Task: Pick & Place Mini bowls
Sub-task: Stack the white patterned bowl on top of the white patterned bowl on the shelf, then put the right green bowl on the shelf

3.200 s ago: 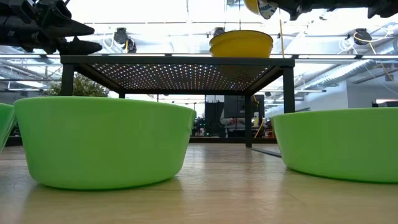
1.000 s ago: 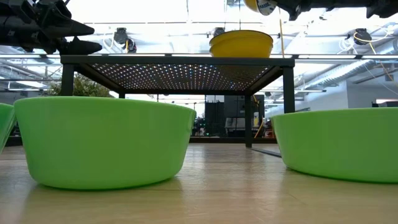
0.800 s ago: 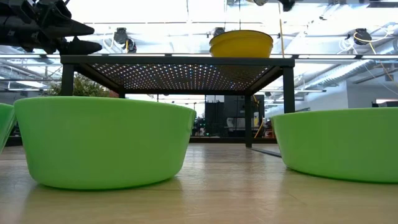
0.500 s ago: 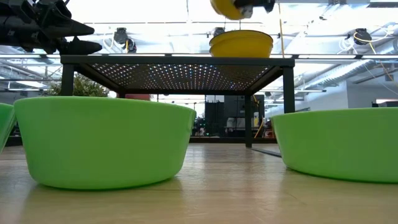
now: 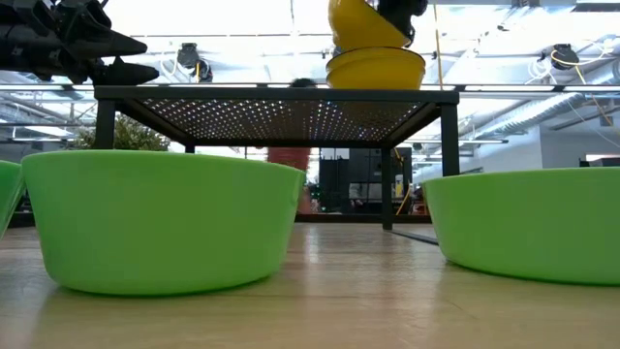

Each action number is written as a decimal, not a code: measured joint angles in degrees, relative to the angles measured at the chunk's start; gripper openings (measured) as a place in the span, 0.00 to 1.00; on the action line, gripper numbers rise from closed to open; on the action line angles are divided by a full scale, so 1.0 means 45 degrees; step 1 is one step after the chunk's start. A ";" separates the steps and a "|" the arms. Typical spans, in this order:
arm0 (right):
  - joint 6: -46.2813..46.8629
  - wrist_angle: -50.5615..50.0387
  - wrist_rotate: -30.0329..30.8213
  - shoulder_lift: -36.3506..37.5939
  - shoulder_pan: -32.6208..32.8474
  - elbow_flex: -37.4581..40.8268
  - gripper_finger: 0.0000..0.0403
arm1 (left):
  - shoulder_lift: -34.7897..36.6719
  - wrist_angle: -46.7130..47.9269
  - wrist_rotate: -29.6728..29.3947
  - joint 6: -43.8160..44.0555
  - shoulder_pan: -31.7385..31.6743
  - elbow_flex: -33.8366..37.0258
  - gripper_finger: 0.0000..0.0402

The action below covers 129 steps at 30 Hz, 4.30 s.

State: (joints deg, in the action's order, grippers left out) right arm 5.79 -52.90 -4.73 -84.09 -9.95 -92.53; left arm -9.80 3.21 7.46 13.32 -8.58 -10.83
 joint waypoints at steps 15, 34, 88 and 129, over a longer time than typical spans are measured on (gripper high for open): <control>0.0108 -0.0788 0.0028 -0.0496 -0.0056 0.0077 0.01 | 0.0000 -0.0002 -0.0004 0.0000 -0.0005 0.0000 0.54; 0.0363 -0.0930 0.0033 -0.0472 -0.0056 0.0077 0.13 | 0.0000 -0.0002 -0.0005 0.0000 -0.0005 0.0000 0.54; -0.0344 -0.0879 0.0990 -0.0309 0.1462 0.0097 0.30 | 0.0000 -0.0002 -0.0006 0.0000 -0.0005 0.0000 0.54; 1.0042 0.5252 0.0038 0.0251 0.7938 0.6955 0.47 | 0.0000 -0.0055 -0.0005 0.0000 -0.0005 0.0000 0.54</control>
State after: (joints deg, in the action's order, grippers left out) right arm 50.98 -29.26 -4.55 -82.96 25.78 -61.23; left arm -9.80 2.96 7.44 13.32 -8.60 -10.83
